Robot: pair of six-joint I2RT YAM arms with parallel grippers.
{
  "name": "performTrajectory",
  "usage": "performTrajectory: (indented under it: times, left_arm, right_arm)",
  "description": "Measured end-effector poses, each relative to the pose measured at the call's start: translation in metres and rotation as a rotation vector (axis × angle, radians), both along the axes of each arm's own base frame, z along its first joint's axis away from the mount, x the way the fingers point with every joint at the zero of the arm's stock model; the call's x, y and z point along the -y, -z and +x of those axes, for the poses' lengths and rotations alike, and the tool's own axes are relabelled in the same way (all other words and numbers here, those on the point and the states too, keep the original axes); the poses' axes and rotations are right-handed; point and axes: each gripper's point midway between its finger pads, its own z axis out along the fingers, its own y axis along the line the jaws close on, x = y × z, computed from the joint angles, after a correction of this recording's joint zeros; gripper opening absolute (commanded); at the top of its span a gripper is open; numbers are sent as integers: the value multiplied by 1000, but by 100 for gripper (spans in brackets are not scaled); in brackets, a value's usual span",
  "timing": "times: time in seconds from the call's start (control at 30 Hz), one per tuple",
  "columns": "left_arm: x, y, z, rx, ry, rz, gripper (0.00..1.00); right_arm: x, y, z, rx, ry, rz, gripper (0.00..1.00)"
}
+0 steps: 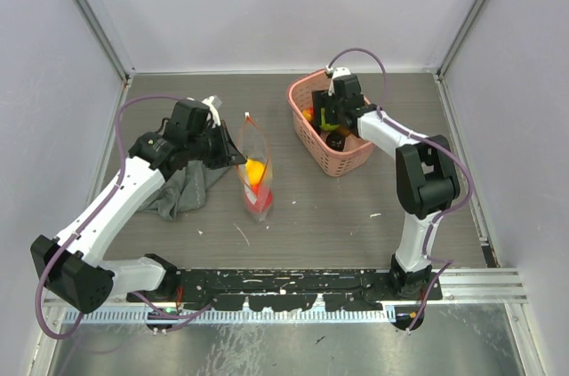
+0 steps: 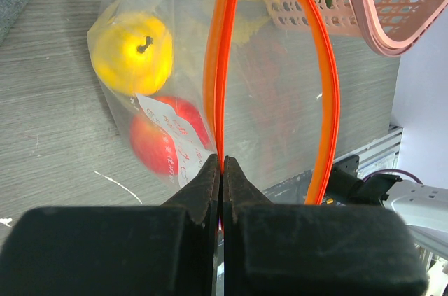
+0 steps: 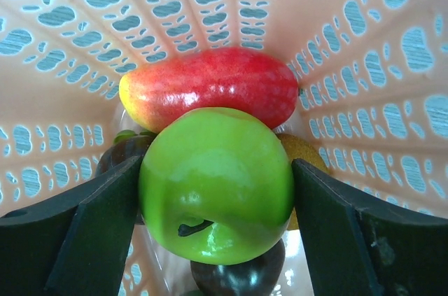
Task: Place the food in the zip-top bag and seal the zipper
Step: Pick up the fake fruit from the bin.
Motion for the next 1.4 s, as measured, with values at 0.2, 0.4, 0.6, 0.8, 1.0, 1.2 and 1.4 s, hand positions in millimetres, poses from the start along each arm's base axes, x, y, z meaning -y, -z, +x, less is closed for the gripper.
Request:
performTrajectory:
  times: [0.2, 0.4, 0.6, 0.8, 1.0, 1.2, 1.4]
  left_arm:
    - [0, 0, 0, 0, 0, 0, 0]
    - [0, 0, 0, 0, 1, -1, 0]
    - [1, 0, 0, -1, 3, -3, 0]
    - [1, -1, -1, -1, 6, -5, 0]
    - [5, -4, 0, 3, 15, -7, 0]
    - [8, -4, 0, 1, 24, -7, 0]
    - [9, -4, -1, 4, 27, -7, 0]
  right_arm:
    - [4, -6, -11, -2, 1, -1, 66]
    - [7, -48, -22, 65, 0, 21, 65]
    - [5, -92, -35, 149, -12, 52, 64]
    - [-11, -119, -58, 192, -55, 69, 64]
    - [-36, -156, -86, 258, -124, 98, 64]
    - [-73, -188, -123, 318, -235, 146, 64]
    - [-117, -200, -158, 325, -374, 188, 64]
